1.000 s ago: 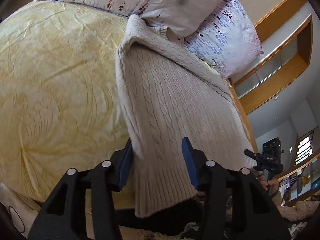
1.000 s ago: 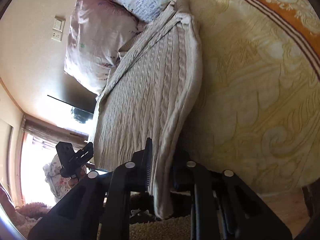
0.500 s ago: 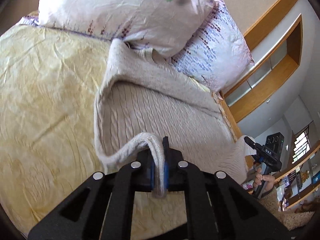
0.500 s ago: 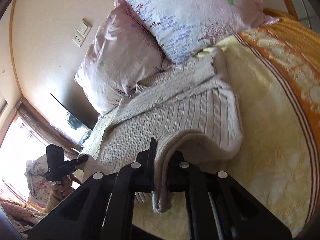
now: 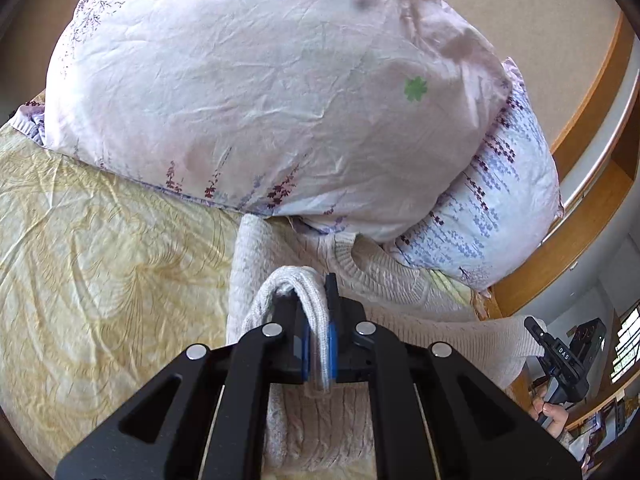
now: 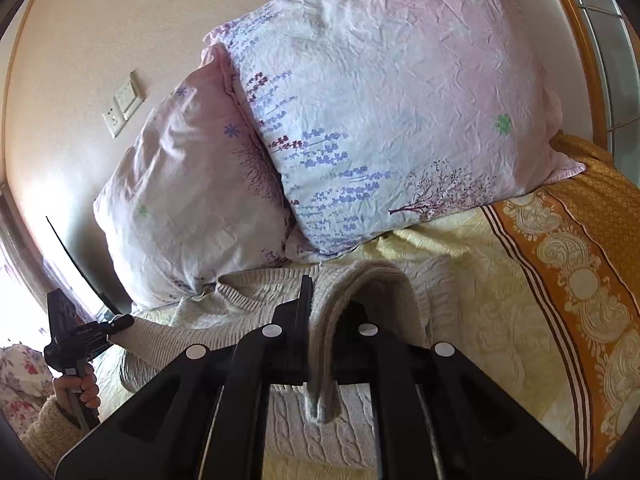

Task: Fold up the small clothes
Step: 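Fold the side edge with the left tool over the sweater body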

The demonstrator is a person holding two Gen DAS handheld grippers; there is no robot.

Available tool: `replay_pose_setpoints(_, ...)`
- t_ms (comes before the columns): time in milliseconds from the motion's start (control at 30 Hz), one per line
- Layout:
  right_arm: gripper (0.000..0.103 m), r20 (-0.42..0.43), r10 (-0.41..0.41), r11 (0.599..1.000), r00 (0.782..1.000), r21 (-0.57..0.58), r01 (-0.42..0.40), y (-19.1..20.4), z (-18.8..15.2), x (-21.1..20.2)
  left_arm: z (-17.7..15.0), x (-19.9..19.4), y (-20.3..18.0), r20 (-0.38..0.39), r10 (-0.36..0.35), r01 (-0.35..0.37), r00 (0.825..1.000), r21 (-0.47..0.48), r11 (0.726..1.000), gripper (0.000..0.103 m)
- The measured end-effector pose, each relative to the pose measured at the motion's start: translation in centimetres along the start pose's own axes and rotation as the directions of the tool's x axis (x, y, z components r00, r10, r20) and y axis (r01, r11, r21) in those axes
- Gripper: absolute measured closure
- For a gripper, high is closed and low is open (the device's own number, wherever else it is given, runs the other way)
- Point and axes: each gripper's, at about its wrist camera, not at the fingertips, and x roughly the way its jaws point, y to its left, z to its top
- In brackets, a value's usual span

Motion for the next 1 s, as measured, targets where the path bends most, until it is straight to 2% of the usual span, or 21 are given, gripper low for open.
replay_pose_setpoints(67, 0.096, -0.025, -0.025, 0.998, 0.999, 0.065, 0.027, -1.3, 0.6, 2.4, 1.1, 1.9, 0.5, -0.009, 0.017, -0.017, 1.0, -0.033, 0.999, 0.097)
replay_pose_setpoints(200, 0.096, -0.16, -0.081, 0.972, 0.984, 0.204, 0.113, -4.3, 0.1, 7.9, 1.5, 6.4, 2.1, -0.085, 0.04, -0.05, 0.996, -0.119, 0.992, 0.097)
replay_pose_setpoints(300, 0.094, -0.208, -0.068, 0.949, 0.976, 0.289, 0.128, -5.7, -0.5, 9.7, 1.3, 7.9, 3.0, -0.119, 0.026, -0.045, 0.993, -0.163, 0.986, 0.096)
replay_pose_setpoints(333, 0.088, -0.211, -0.049, 0.942, 0.976, 0.314, 0.115, -6.0, -0.5, 9.9, 1.3, 7.9, 3.2, -0.122, 0.019, -0.04, 0.992, -0.171, 0.984, 0.095)
replay_pose_setpoints(367, 0.075, -0.206, -0.023, 0.938, 0.978, 0.335, 0.092, -6.1, -0.5, 10.0, 1.3, 7.7, 3.2, -0.121, 0.007, -0.027, 0.993, -0.17, 0.985, 0.09)
replay_pose_setpoints(433, 0.056, -0.187, 0.008, 0.936, 0.982, 0.348, 0.059, -5.7, -0.3, 10.1, 1.5, 6.9, 3.0, -0.11, 0.004, -0.02, 0.994, -0.145, 0.989, 0.079)
replay_pose_setpoints(467, 0.049, -0.182, 0.0, 0.939, 0.983, 0.339, 0.063, -5.3, -0.1, 10.1, 1.7, 6.4, 3.0, -0.098, 0.011, -0.023, 0.995, -0.128, 0.992, 0.067)
replay_pose_setpoints(533, 0.037, -0.171, -0.008, 0.942, 0.985, 0.328, 0.065, -4.8, 0.1, 10.1, 2.0, 5.5, 2.8, -0.08, 0.011, -0.019, 0.997, -0.103, 0.994, 0.058)
replay_pose_setpoints(567, 0.034, -0.167, -0.016, 0.941, 0.986, 0.33, 0.071, -4.7, 0.2, 10.1, 2.2, 5.1, 2.8, -0.075, 0.021, -0.028, 0.997, -0.092, 0.995, 0.05)
replay_pose_setpoints(600, 0.032, -0.161, -0.019, 0.937, 0.987, 0.341, 0.073, -4.7, 0.3, 10.3, 2.3, 4.6, 2.8, -0.069, 0.026, -0.032, 0.997, -0.084, 0.996, 0.041)
replay_pose_setpoints(700, 0.03, -0.164, -0.038, 0.923, 0.986, 0.371, 0.097, -5.3, 0.6, 10.9, 2.5, 3.7, 3.4, -0.072, 0.025, -0.03, 0.997, -0.068, 0.997, 0.032)
replay_pose_setpoints(767, 0.029, -0.164, -0.042, 0.923, 0.986, 0.371, 0.101, -5.3, 0.7, 10.9, 2.4, 3.4, 3.8, -0.089, 0.029, -0.034, 0.996, -0.054, 0.998, 0.03)
replay_pose_setpoints(900, 0.024, -0.158, -0.063, 0.932, 0.985, 0.345, 0.115, -5.0, 0.5, 10.2, 1.8, 4.2, 4.3, -0.171, 0.042, -0.046, 0.984, -0.015, 0.999, 0.029)
replay_pose_setpoints(1000, 0.023, -0.16, -0.061, 0.937, 0.985, 0.33, 0.112, -4.8, 0.2, 9.6, 1.0, 5.5, 4.3, -0.239, 0.009, -0.013, 0.971, -0.016, 1.0, 0.029)
